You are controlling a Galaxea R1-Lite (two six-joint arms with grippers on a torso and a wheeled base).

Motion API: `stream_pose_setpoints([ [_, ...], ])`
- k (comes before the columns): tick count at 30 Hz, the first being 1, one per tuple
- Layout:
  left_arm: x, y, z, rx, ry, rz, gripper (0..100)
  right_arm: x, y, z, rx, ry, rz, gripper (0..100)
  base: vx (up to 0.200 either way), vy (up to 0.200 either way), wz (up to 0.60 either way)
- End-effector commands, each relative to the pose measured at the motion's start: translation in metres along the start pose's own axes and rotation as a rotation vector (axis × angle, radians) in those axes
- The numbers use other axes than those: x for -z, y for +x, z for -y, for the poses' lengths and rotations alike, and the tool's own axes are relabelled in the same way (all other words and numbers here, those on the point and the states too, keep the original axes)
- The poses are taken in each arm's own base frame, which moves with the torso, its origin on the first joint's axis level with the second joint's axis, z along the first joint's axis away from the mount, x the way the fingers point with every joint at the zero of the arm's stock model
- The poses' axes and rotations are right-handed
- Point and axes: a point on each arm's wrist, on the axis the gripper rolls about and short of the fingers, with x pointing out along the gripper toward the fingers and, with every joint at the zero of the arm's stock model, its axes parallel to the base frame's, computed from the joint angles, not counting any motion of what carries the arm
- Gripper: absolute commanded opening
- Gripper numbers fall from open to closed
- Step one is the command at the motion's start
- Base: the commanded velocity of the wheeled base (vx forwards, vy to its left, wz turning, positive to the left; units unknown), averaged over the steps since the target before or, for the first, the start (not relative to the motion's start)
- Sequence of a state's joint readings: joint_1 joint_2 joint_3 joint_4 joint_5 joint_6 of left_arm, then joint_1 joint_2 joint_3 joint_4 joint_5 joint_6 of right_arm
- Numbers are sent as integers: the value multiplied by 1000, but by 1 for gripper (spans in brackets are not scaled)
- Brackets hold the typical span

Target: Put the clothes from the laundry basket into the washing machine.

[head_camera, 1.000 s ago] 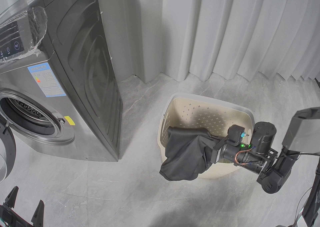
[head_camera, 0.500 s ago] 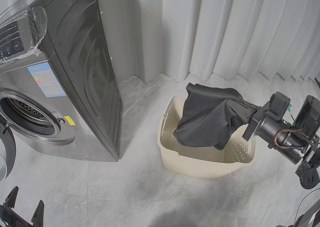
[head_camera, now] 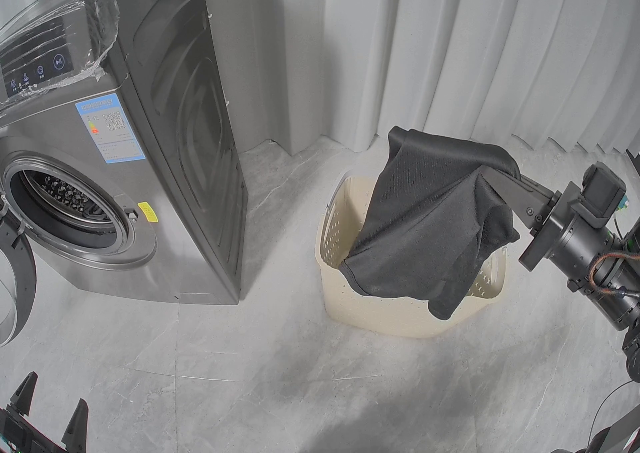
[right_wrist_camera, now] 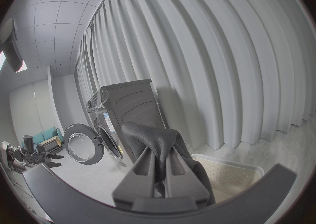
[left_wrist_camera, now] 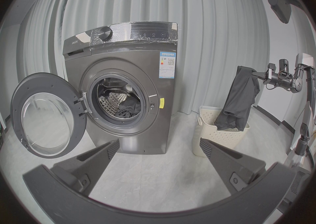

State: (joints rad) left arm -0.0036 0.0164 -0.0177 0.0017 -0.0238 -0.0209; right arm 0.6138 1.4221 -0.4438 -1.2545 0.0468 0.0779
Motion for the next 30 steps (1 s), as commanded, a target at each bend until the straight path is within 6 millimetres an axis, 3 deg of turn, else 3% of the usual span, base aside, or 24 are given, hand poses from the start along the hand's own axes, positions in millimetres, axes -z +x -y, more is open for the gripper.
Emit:
stream_pose_setpoints([
  [1,5,0,0,-1,-1,-1,100,-3,-1,-1,-4,1,12,0,0,0,0],
  [4,5,0,0,-1,-1,-1,100,-3,-1,-2,-11,2,15,0,0,0,0],
  [30,5,0,0,-1,-1,-1,100,-6,1,-11,-50,12,32,0,0,200,0],
])
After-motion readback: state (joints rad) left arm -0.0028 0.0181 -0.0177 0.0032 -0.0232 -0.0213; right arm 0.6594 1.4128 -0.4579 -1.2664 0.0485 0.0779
